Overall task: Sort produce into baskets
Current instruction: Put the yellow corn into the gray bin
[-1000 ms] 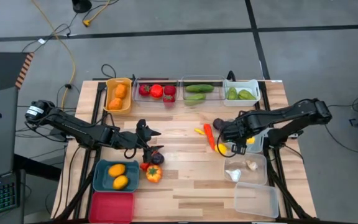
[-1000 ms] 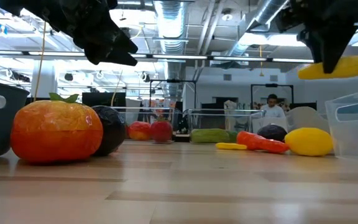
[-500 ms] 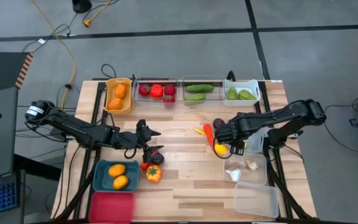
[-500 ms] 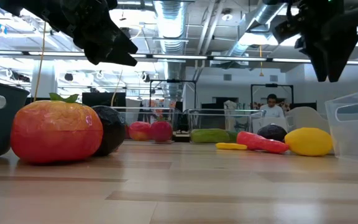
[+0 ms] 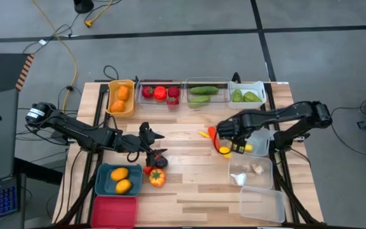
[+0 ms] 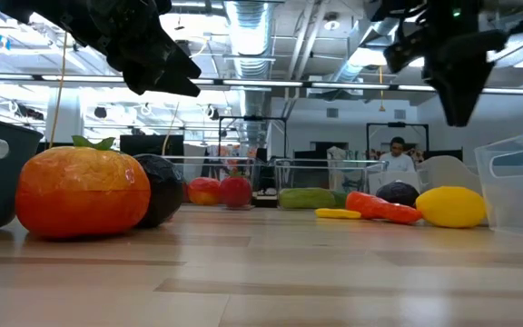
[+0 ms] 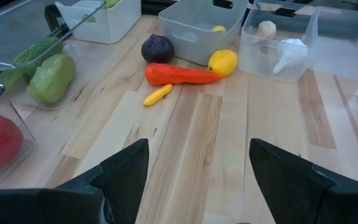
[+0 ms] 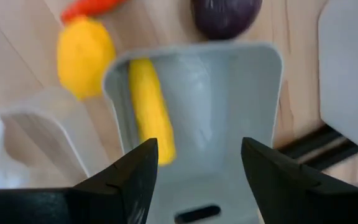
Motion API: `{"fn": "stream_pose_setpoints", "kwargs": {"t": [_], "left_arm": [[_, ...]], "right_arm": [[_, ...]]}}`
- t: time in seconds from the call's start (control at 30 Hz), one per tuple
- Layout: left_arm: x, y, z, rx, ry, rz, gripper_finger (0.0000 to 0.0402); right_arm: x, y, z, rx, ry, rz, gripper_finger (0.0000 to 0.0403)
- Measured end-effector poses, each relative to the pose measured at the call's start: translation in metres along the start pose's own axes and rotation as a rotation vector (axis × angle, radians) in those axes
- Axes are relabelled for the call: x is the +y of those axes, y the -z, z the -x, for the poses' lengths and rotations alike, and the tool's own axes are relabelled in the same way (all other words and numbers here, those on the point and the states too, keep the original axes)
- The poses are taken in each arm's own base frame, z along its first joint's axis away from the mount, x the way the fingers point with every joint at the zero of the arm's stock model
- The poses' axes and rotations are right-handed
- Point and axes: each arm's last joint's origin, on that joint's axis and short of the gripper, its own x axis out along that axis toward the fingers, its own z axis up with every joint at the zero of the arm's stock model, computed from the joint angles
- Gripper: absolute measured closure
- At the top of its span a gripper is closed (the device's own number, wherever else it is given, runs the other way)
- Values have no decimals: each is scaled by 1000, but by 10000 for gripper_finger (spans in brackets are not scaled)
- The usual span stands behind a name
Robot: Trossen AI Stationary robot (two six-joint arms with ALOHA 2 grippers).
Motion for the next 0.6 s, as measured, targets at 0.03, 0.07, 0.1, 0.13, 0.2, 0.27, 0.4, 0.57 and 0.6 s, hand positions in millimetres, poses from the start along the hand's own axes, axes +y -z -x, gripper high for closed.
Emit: {"fn": "stream_pose_setpoints", "kwargs": {"t": [0.03, 0.07, 0.1, 0.13, 0.2, 0.27, 0.4, 0.57, 0.6], "left_arm": [[0, 0, 0, 0, 0, 0, 135], [0, 0, 0, 0, 0, 0, 135], [0, 0, 0, 0, 0, 0, 135], [0, 0, 0, 0, 1, 0, 135], [0, 0, 0, 0, 1, 0, 135], [0, 0, 0, -1, 1, 0, 135], [0, 0, 0, -1, 1, 1, 135], [0, 0, 0, -1, 1, 1, 135], [0, 0, 0, -1, 2, 1, 135]], "right_arm": [[-1, -3, 0, -20, -10, -10, 143], [-2, -6, -1, -41, -21, -8, 143], [-2, -10, -1, -73, -34, -3, 143], [-2, -14, -1, -106, -47, 5, 143], [-1, -23, 0, -190, -78, 10, 143], [0, -32, 2, -279, -106, 17, 143], [2, -49, 8, -454, -147, 45, 143], [3, -67, 6, -546, -160, 50, 143], [3, -71, 3, -548, -159, 42, 143]]}}
